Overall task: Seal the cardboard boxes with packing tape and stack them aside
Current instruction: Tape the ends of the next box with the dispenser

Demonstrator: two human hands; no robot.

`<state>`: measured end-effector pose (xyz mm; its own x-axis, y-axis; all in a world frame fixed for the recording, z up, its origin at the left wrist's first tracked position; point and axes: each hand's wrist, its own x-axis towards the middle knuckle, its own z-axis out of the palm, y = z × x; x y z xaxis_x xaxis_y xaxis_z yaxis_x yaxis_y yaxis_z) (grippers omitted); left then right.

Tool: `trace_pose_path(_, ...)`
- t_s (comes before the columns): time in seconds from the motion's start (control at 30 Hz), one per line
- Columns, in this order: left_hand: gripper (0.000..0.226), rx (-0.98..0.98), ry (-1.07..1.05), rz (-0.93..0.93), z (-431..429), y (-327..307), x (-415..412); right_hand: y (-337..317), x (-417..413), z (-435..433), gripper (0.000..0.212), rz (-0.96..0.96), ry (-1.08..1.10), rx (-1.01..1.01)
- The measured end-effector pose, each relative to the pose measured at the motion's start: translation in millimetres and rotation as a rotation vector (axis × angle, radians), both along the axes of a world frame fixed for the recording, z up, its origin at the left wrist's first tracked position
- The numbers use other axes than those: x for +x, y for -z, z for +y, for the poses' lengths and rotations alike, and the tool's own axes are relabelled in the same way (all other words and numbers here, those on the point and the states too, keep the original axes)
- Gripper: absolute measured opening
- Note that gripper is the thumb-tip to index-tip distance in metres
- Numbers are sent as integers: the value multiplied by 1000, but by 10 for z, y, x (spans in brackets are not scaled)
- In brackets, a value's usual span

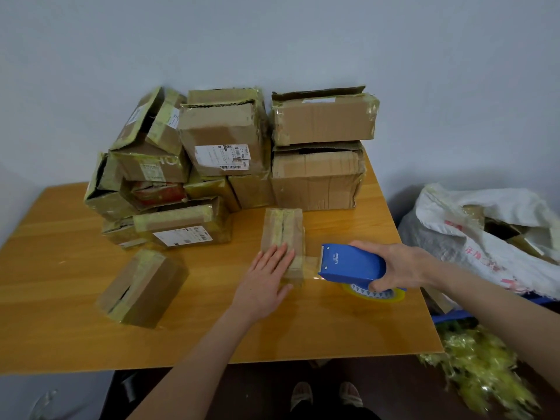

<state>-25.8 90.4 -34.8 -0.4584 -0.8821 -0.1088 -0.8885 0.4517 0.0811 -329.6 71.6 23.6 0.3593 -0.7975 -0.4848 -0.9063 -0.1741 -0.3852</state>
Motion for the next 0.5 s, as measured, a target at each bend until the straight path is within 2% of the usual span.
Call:
trace_pose_path(0.1,71,-1,6,20,2,-4,3,19,123,-9,88,152,-78,-41)
trace_pose_path(0.2,72,-2,-1,26,3,20,8,43,346,-43,83,211,-113,-37)
trace_pose_path(0.5,79,-21,9,7,6,45,-6,-14,510,-238,87,204,-99,86)
